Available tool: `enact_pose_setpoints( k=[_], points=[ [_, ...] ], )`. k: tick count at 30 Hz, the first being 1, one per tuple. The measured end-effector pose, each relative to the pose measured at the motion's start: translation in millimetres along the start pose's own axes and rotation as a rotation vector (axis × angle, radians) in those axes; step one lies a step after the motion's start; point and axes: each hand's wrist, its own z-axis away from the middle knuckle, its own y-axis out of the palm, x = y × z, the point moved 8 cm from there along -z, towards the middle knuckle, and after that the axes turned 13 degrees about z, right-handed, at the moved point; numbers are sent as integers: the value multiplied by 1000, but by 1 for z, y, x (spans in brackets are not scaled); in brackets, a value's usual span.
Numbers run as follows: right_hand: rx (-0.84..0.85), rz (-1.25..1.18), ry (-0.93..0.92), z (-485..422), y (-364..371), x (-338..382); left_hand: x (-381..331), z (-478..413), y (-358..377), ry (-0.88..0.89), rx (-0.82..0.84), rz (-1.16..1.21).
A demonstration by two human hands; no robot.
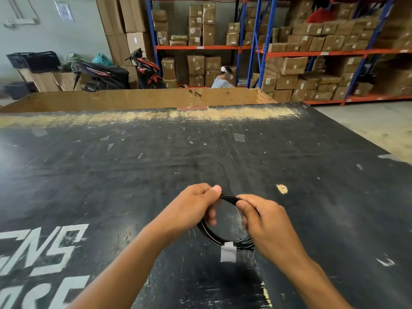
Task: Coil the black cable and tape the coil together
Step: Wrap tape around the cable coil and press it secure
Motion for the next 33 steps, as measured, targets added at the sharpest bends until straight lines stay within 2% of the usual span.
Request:
enact_pose_setpoints(
  k=[6,9,12,14,15,17,20,23,24,27,33],
  points=[
    [45,27,127,0,-1,-28,2,3,7,331,-78,-292],
    [85,-16,173,6,1,-38,11,8,11,407,-119,-246],
    [125,-45,207,14,3,-45,23,11,21,313,-65,89],
    [138,-43,213,16,3,-47,39,7,26,98,-62,384],
    [136,-43,216,16,3,-48,46,5,29,0,-52,452],
    [123,-35,234,16,5,-54,53,0,34,-86,-4,359],
    [139,-36,266,17,10,-64,51,-5,39,-71,72,136],
    [149,-24,294,14,12,-68,51,-12,39,-65,67,221],
    [149,-23,304,12,12,-70,50,-14,39,-41,58,209],
    [171,-19,319,10,11,-70,43,-20,34,122,-54,-85],
    [220,-45,307,8,12,-76,54,-21,30,87,-194,121]
  ],
)
